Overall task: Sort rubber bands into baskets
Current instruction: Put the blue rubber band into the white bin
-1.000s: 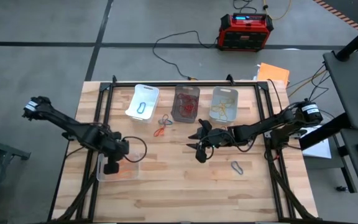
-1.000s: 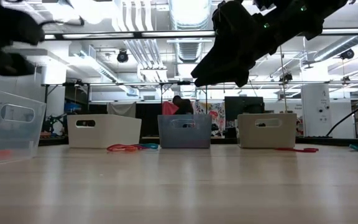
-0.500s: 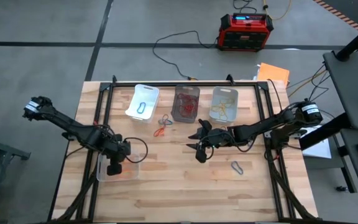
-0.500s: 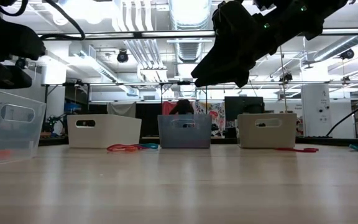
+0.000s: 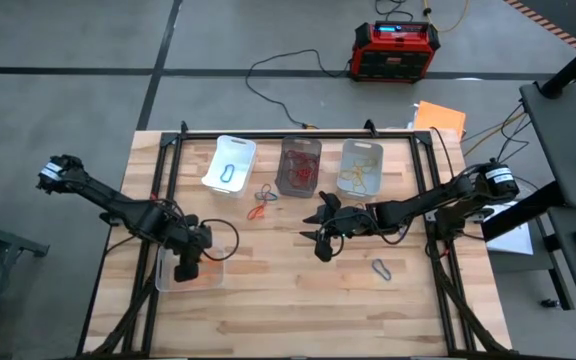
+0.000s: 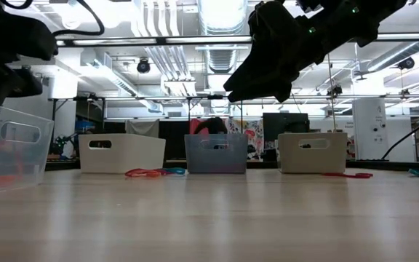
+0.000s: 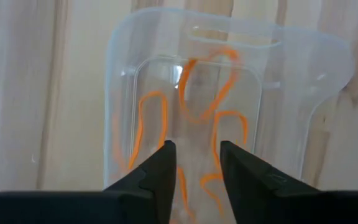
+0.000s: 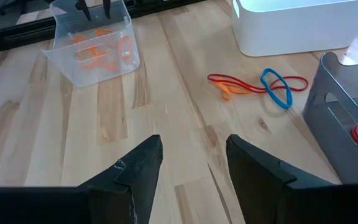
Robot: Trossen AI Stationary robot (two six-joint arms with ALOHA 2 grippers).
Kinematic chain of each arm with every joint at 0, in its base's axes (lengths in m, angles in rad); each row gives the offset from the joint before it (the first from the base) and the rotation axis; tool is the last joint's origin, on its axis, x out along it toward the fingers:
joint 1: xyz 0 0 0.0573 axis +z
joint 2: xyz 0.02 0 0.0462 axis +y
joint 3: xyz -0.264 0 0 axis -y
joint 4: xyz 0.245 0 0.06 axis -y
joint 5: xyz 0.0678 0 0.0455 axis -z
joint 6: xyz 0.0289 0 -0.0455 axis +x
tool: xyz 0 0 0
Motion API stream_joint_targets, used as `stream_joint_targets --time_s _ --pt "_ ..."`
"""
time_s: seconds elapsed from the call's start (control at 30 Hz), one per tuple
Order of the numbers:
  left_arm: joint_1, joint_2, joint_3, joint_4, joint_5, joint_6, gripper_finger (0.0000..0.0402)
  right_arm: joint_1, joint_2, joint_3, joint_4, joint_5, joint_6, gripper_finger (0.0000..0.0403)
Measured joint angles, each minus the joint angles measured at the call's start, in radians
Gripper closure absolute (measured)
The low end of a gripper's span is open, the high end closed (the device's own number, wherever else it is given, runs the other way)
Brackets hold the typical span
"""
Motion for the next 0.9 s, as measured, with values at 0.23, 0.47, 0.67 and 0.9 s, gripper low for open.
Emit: stream_joint_targets --time_s 0.23,0.47,0.67,0.9 --pt "0.000 0.000 0.027 0.006 0.000 0.020 0.0259 0.000 0.000 0.000 0.000 0.000 0.000 0.0225" --pt "0.000 0.000 0.112 0.006 -0.045 0.079 0.0261 0.000 0.000 0.000 0.000 0.000 0.005 0.0223" --pt "0.000 -0.001 0.192 0.009 -0.223 0.276 0.0265 0.000 -0.002 0.000 -0.007 0.000 0.052 0.0223" --pt "0.001 -0.002 0.200 0.143 -0.543 0.552 0.0265 0.006 -0.010 0.157 -0.535 -0.014 0.277 0.0225"
